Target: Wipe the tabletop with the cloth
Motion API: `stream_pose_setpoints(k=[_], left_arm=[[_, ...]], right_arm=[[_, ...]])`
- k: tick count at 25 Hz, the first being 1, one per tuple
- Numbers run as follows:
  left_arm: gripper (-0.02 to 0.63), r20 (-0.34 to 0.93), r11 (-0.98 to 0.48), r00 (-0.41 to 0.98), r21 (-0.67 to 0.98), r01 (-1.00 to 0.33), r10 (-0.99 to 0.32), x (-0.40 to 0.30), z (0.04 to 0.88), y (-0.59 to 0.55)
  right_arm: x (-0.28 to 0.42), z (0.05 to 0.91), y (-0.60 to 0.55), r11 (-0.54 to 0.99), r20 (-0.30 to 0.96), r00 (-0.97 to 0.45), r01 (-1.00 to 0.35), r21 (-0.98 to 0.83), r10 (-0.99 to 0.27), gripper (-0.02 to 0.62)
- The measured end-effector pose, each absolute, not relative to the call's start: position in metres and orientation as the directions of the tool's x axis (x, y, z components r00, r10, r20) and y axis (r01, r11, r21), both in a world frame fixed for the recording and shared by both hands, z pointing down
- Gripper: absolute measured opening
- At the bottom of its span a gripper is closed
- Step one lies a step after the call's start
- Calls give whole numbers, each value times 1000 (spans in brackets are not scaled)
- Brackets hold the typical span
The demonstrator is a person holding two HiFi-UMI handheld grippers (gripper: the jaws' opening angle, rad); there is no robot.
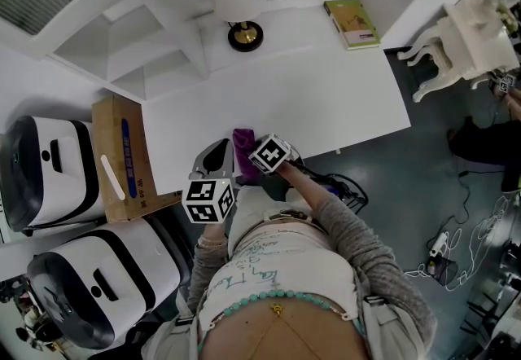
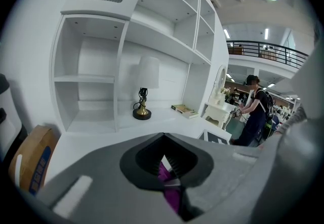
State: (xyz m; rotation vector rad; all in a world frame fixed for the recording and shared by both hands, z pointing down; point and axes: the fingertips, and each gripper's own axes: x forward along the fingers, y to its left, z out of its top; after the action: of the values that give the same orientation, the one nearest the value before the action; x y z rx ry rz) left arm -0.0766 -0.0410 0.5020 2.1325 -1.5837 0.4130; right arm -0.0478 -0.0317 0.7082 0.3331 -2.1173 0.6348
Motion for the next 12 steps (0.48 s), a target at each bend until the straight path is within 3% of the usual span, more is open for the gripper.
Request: stream_pose_setpoints(k=[12], left_arm=[[2,481,-242,295,172,-955,-825,-54,501,-45]], right_arm=[[-15,709,-39,829,823,-567,-472,-299,-26,87]])
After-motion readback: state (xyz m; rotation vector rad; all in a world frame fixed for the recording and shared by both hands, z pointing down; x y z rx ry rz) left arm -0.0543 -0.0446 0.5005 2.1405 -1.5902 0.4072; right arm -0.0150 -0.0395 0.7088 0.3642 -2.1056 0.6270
